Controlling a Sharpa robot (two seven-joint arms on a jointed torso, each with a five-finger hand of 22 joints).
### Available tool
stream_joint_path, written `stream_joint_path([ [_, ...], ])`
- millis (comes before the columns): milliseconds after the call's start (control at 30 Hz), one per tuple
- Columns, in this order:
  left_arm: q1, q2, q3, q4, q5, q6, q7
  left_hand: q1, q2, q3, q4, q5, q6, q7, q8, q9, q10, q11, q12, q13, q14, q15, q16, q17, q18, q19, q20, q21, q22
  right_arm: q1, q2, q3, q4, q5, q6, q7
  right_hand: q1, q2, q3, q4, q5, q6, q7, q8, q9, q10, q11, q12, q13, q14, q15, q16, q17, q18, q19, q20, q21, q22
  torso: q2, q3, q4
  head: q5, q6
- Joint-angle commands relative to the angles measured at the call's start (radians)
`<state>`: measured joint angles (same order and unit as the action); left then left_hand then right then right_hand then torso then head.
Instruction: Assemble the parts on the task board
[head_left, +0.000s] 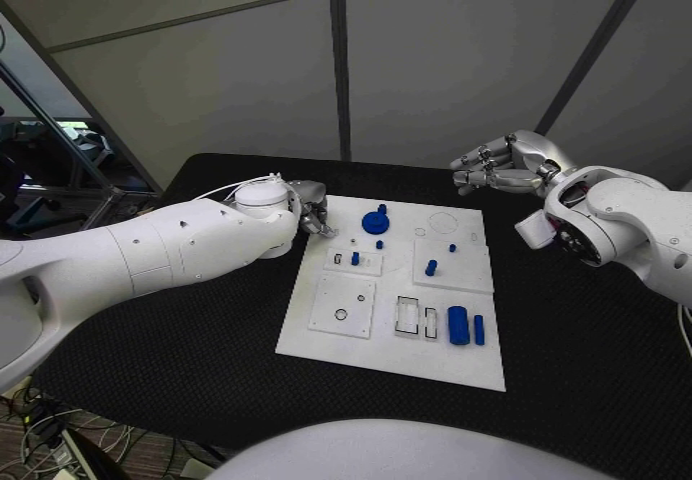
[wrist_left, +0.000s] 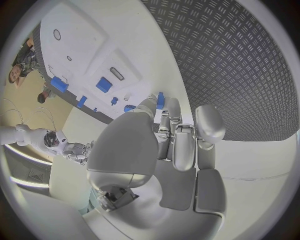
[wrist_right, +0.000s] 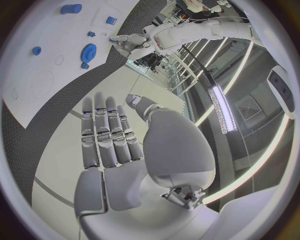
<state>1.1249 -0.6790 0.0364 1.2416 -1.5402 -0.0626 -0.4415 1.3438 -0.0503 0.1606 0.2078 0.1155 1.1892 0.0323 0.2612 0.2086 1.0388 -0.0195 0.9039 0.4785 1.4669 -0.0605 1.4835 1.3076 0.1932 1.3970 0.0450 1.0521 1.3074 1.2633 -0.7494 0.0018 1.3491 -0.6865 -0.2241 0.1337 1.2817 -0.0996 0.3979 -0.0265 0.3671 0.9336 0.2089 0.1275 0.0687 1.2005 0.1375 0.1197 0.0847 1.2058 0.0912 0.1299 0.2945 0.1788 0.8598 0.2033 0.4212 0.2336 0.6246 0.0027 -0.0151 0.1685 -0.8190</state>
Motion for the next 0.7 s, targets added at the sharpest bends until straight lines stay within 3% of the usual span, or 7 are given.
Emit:
stream_joint_path([
  [33,0.000,0.003,-0.002,-0.002,-0.008,0.018,-0.016,-0.017,-0.006,0.002,0.009,0.003,0.003,-0.003,0.002,0.003,-0.003,0.000,0.006,0.003,0.038,-0.008,0.003,0.130,-0.099,0.005,-0.002,0.000,0.085,0.002,0.001,0.001,-0.001,0.000,0.007,0.010,0.000,0.006,0.005,0.003,0.004,0.002,-0.002,0.004,0.000,-0.003,-0.007,0.003,-0.002,0.003,-0.006,0.001,-0.001,0.003,0.008,0.002,-0.007,-0.001,0.000,0.0003,0.0009,0.000,0.000],
  [700,0.001,0.013,-0.002,-0.012,-0.031,-0.001,-0.018,-0.065,-0.039,0.016,0.035,0.003,0.002,0.000,0.005,0.011,-0.009,-0.001,0.022,0.015,0.037,-0.009,0.002,0.128,-0.099,0.004,-0.002,-0.002,0.091,0.002,0.003,0.001,-0.002,0.000,0.006,0.011,0.000,0.006,0.005,0.002,0.007,0.002,-0.002,0.004,0.000,-0.004,-0.006,0.004,-0.002,0.003,-0.006,0.000,-0.001,0.003,0.008,0.002,-0.007,-0.002,-0.001,0.0003,0.0002,-0.003,-0.001],
])
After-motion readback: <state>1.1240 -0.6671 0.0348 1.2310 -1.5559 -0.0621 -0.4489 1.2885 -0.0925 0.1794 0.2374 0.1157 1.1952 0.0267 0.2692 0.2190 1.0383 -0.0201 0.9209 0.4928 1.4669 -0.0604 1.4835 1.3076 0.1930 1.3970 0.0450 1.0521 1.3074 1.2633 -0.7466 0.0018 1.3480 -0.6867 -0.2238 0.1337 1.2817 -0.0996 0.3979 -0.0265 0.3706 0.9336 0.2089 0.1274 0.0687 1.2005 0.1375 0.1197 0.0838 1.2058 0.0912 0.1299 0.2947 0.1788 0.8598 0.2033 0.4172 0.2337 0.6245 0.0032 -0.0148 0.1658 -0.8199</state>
